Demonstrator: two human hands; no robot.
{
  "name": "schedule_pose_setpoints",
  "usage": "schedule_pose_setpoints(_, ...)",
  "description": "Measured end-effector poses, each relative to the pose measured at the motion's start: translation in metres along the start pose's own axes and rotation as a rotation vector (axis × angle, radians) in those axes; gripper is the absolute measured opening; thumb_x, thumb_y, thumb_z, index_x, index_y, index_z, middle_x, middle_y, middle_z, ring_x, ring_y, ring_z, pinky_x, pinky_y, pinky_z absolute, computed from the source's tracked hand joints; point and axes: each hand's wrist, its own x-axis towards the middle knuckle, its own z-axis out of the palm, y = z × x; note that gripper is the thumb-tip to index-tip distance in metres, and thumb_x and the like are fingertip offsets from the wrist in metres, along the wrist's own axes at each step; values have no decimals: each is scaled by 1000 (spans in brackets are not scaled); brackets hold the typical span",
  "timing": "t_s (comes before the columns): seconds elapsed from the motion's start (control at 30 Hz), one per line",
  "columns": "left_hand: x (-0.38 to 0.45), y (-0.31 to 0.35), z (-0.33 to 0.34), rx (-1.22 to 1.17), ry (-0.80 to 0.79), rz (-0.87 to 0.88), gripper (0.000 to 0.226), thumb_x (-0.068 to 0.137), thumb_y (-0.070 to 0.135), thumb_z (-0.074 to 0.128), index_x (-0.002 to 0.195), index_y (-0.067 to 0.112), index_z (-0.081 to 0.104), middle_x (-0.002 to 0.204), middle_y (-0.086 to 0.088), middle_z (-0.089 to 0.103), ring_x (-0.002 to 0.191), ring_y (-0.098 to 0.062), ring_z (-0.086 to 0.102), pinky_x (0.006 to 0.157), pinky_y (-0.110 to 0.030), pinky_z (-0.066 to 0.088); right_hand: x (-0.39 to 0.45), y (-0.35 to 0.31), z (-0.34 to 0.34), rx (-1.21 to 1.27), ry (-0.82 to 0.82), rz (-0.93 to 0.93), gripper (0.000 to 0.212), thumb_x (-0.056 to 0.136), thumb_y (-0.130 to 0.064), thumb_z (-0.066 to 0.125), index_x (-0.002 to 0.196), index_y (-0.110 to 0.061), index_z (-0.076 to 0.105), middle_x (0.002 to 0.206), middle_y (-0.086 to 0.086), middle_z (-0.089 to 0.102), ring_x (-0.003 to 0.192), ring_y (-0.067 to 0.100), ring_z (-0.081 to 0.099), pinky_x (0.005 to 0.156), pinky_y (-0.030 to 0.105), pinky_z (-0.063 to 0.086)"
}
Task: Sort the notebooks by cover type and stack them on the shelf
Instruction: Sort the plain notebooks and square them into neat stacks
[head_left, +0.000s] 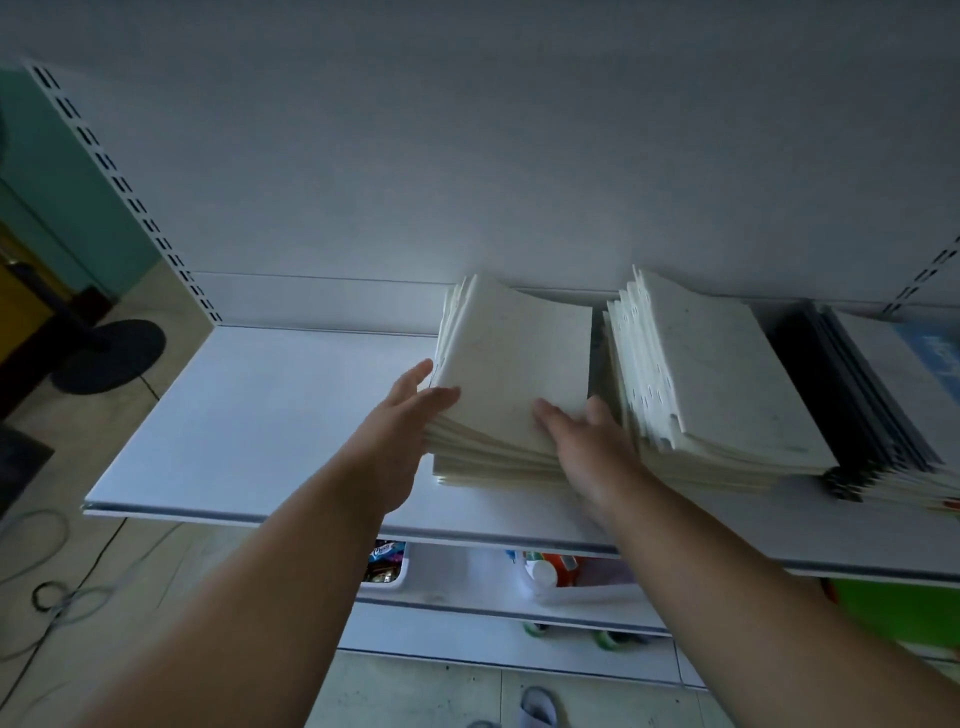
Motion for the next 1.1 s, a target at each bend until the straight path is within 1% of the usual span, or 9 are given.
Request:
schedule_pose_setpoints(0.17, 5, -11, 3, -36, -66, 58, 57, 80, 27, 52, 137, 26, 57, 129, -12, 64, 109, -23, 59, 81, -31, 45, 5, 4, 5, 113, -31, -9, 29, 92, -46, 62, 113, -30, 51, 105, -14, 58, 106, 14, 55, 86, 34, 40)
schedule_pose_setpoints(0.27, 2, -11, 0, -38, -77, 73, 53, 80, 25, 49, 131, 32, 61, 124, -8, 67, 104, -20, 61, 80, -30, 46, 5, 4, 8, 93, -46, -27, 35, 92, -48, 62, 118, -30, 48, 115, -13, 55, 109, 14, 52, 91, 35, 39)
schedule_pose_setpoints(0.37, 0, -7, -14, -50, -52, 82, 42, 89, 18, 45, 120, 35, 67, 112, -3, 71, 99, -19, 60, 77, -29, 44, -1, -7, 23, 105, -65, -31, 25, 94, -42, 63, 108, -32, 44, 100, -16, 56, 95, 9, 53, 89, 30, 37)
schedule_pose_setpoints(0.53, -3, 1, -58, -46, -70, 83, 44, 95, 16, 39, 131, 27, 61, 125, -11, 66, 106, -22, 59, 87, -35, 43, -10, -19, 65, 89, -44, -66, 28, 91, -41, 66, 114, -29, 55, 105, -15, 66, 104, 11, 61, 84, 26, 46)
schedule_pose_setpoints(0.7, 3, 2, -95, -2, -28, 46, 70, 87, 46, 61, 151, 27, 41, 144, -4, 56, 129, -21, 53, 115, -41, 34, -15, -37, 81, 66, -199, -97, 51, 87, -52, 67, 126, -31, 41, 117, -24, 51, 119, 1, 44, 97, 25, 34)
schedule_pose_setpoints(0.83, -8, 1, -105, 158, -68, 32, 114, 60, 79, 70, 156, 39, 24, 156, 10, 39, 143, -12, 37, 121, -43, 25, -15, -33, 71, -78, -269, -226, 112, 62, -45, 89, 150, -35, 21, 138, -24, 44, 124, -8, 45, 104, 17, 35)
schedule_pose_setpoints(0.9, -14, -1, -108, 287, -111, 75, 116, 61, 65, 77, 156, 43, 15, 148, 7, 50, 134, -13, 49, 114, -41, 37, -15, -35, 68, -287, -289, -269, 130, 59, -38, 92, 156, -33, 6, 156, -18, 27, 136, -9, 28, 110, 16, 27)
schedule_pose_setpoints(0.97, -13, -2, -112, 467, -139, 166, 113, 67, 41, 86, 156, 39, 17, 133, 6, 63, 119, -15, 62, 103, -42, 50, -10, -37, 69, -491, -239, -280, 142, 55, -46, 93, 157, -30, -4, 165, -9, 10, 148, 9, 18, 118, 30, 24)
schedule_pose_setpoints(1.1, -10, 7, -113, 840, -25, 400, 72, 81, 23, 80, 138, 38, 40, 114, 20, 65, 102, -5, 63, 88, -40, 56, 0, -42, 67, -575, -189, -330, 137, 57, -51, 91, 158, -28, 2, 164, -5, 17, 148, 15, 23, 112, 22, 22)
